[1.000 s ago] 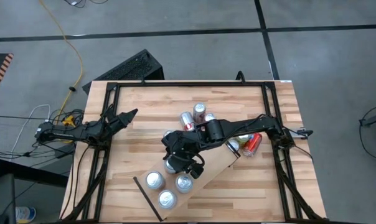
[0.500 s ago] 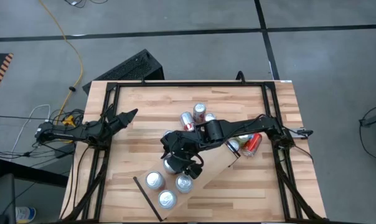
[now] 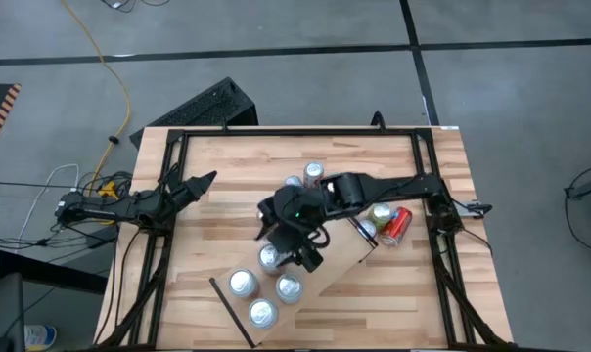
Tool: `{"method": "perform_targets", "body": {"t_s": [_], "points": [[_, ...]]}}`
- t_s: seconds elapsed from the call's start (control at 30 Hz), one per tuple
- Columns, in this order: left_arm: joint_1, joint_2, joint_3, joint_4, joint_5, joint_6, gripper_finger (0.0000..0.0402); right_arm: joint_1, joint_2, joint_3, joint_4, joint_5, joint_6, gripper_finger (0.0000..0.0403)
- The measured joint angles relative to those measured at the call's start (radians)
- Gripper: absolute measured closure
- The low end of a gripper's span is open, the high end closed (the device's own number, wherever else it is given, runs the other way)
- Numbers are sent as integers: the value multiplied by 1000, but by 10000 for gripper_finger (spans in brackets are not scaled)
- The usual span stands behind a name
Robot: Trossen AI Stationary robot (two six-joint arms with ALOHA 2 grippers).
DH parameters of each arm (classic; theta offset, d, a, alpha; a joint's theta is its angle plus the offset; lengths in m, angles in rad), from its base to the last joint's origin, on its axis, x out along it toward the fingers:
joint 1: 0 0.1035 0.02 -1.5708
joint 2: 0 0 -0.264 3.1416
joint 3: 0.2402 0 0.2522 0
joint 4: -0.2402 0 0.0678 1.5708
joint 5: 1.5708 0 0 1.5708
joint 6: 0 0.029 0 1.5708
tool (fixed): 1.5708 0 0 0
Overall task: Place canned beverage on shelf
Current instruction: Put the orange white soda can on the shelf aligned with the other orange white soda can
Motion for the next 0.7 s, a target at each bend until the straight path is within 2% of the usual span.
{"method": "perform_targets", "body": {"t_s": [0.17,0.33,0.5,0.7], "points": [[0,0,0,0,0,-1,51,-27,-35,1,-25,124,49,76],[0,0,0,0,0,-1,51,-62,-63,2,-163,191,85,104],[0,0,0,1,6,-4,51,-84,-61,-27,-283,194,119,161],[0,0,0,1,7,-3,51,-83,-59,-109,-261,159,117,257]]}}
